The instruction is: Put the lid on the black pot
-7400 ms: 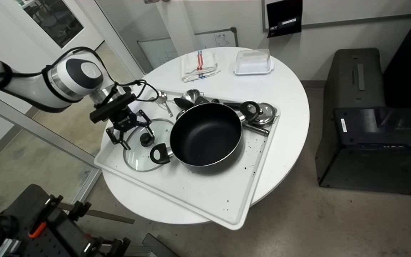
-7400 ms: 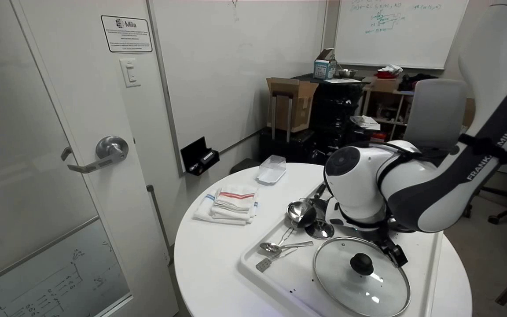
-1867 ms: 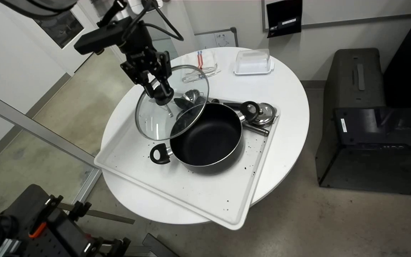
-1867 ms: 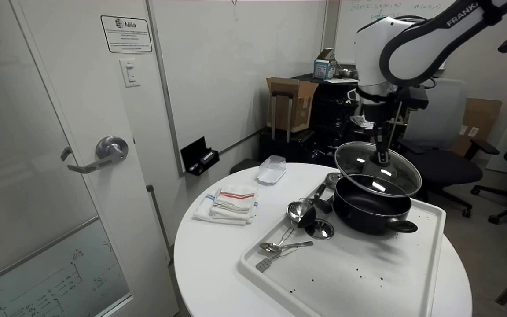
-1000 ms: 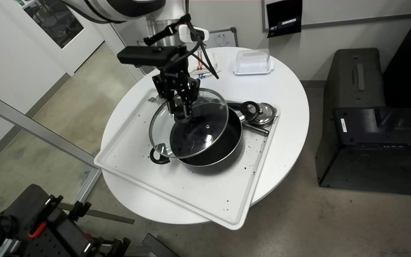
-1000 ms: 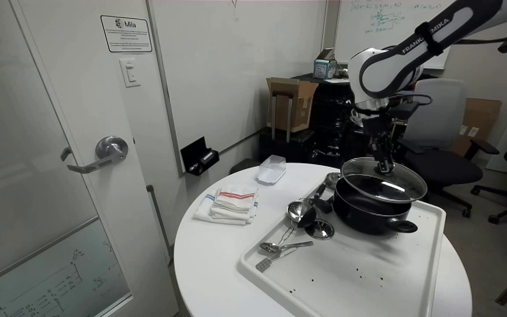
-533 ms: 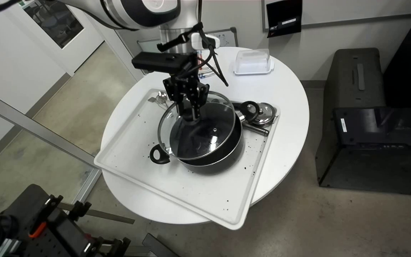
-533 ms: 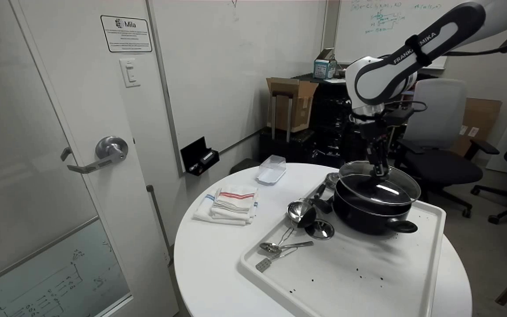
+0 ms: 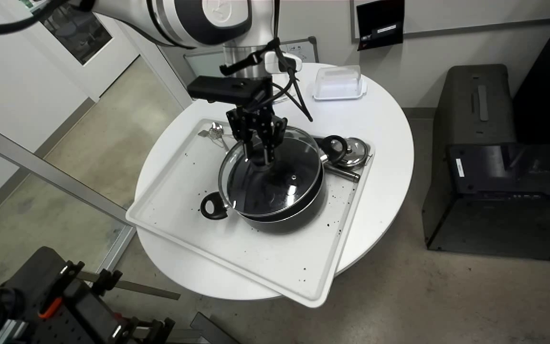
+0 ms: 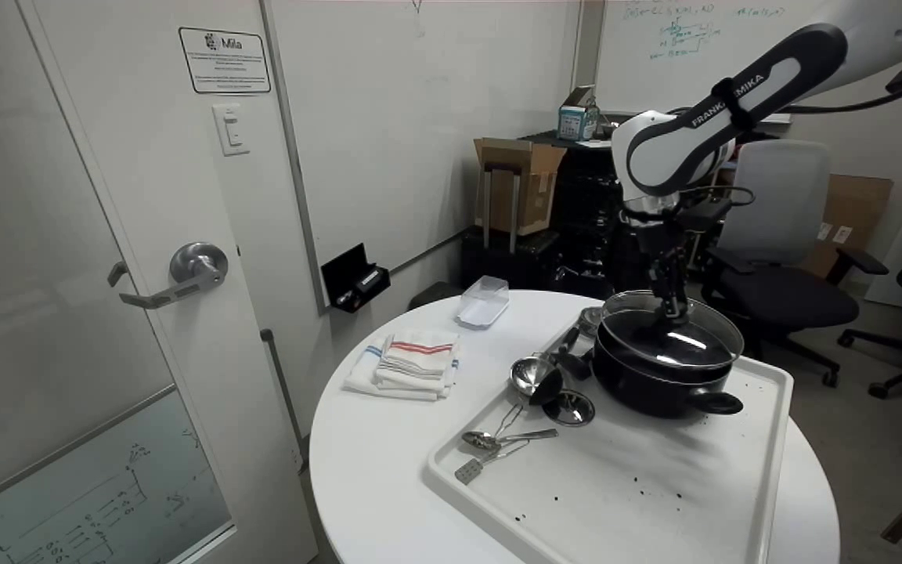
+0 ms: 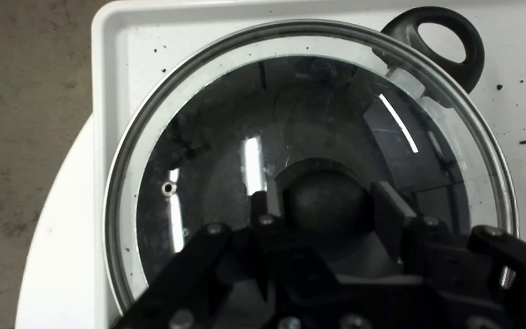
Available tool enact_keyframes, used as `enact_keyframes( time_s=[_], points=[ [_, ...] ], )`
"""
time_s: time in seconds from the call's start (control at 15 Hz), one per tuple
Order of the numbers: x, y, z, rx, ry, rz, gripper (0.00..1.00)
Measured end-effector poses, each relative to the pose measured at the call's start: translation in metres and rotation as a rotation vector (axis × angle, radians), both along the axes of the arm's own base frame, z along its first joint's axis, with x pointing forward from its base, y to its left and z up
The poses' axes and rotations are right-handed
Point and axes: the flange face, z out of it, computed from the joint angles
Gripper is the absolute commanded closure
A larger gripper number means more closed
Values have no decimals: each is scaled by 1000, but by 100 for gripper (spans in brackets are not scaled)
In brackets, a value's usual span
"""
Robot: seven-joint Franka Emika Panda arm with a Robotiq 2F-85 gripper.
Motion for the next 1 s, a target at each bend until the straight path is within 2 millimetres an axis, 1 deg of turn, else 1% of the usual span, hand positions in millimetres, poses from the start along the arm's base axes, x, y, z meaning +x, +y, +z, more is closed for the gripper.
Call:
enact_keyframes(
  time_s=[0.67, 1.0],
  points=[
    [1, 0, -13, -1, 7, -3, 75],
    [2, 0, -16, -1, 5, -2, 75]
  ],
)
